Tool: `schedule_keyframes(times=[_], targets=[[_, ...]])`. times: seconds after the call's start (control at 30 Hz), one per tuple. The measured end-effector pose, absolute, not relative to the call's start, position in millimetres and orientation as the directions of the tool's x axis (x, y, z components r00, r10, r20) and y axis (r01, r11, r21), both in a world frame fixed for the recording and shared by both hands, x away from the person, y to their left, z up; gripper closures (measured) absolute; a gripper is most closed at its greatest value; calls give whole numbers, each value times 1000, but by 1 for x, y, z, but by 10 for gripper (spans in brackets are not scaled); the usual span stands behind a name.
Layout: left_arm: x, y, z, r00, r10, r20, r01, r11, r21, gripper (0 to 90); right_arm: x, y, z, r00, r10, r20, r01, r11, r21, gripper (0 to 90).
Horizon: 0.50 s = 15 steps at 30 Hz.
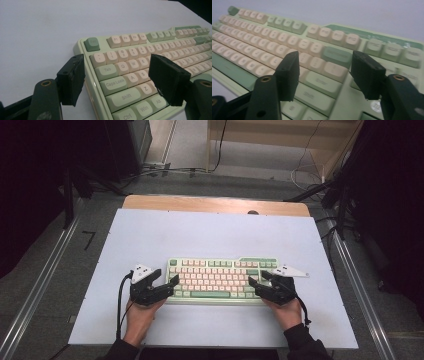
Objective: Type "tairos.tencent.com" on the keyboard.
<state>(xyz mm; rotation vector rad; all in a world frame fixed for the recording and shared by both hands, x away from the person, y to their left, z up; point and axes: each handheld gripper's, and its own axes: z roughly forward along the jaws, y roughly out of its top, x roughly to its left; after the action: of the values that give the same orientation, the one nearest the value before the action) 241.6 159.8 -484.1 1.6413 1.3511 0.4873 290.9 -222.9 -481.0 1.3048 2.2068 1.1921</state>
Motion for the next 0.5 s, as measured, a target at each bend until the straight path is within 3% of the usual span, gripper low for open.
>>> schedule_keyframes(times=[0.2, 0.5], targets=[[236, 165, -485, 298, 924, -238, 557, 34, 830, 297, 297, -197, -481, -587, 796, 146, 562, 271, 782, 542], [229, 171, -486, 283, 931, -231, 556, 38, 831, 299, 305, -168, -482, -655, 740, 150, 546, 327, 772, 852]])
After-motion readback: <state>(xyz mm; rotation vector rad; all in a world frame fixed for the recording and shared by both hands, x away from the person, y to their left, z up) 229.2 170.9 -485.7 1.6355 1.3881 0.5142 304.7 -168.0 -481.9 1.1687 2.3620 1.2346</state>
